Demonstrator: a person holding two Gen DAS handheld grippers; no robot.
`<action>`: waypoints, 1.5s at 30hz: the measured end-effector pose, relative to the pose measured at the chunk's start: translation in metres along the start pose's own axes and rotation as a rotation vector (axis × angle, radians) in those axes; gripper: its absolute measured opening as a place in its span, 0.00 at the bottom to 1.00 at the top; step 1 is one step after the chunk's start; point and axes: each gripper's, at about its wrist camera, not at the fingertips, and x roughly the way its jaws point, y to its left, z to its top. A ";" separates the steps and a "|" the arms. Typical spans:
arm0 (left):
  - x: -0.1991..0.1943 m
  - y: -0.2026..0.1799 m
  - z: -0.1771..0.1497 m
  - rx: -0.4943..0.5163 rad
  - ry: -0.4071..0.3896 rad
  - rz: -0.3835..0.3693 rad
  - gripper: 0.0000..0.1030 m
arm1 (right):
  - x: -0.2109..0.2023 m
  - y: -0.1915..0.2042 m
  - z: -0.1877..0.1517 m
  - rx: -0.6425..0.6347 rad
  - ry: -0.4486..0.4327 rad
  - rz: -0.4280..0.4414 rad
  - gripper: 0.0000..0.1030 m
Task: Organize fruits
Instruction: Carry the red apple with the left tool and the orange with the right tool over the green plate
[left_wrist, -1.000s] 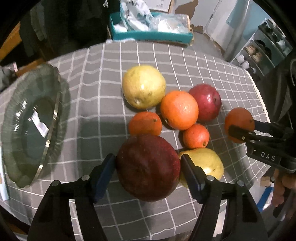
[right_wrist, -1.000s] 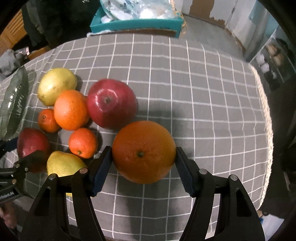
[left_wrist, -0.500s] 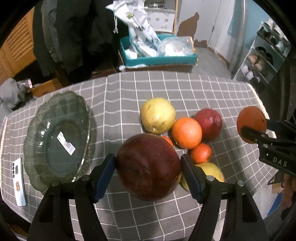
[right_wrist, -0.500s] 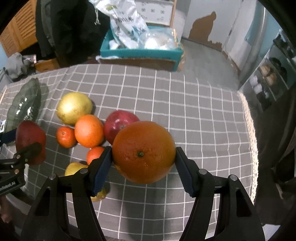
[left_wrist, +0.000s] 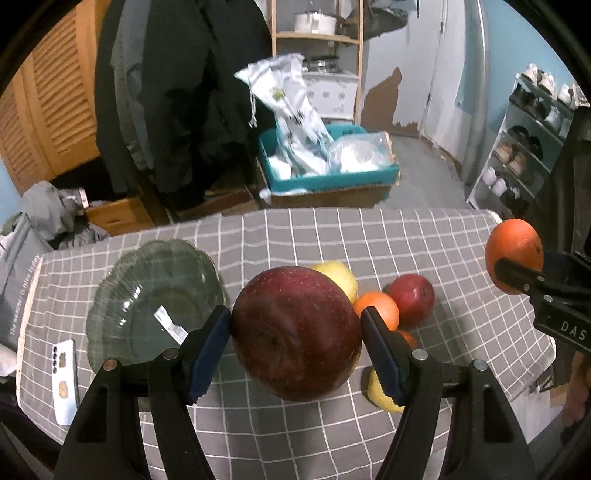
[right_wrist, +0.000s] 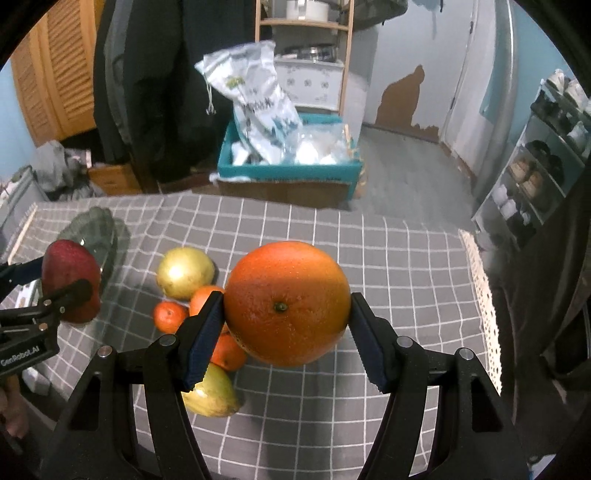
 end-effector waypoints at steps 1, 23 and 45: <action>-0.002 0.001 0.002 -0.002 -0.008 0.001 0.72 | -0.003 0.001 0.001 0.000 -0.010 0.001 0.66; -0.053 0.053 0.024 -0.074 -0.150 0.086 0.72 | -0.038 0.044 0.041 -0.044 -0.168 0.062 0.66; -0.048 0.148 0.007 -0.221 -0.117 0.198 0.72 | 0.003 0.151 0.077 -0.154 -0.099 0.244 0.66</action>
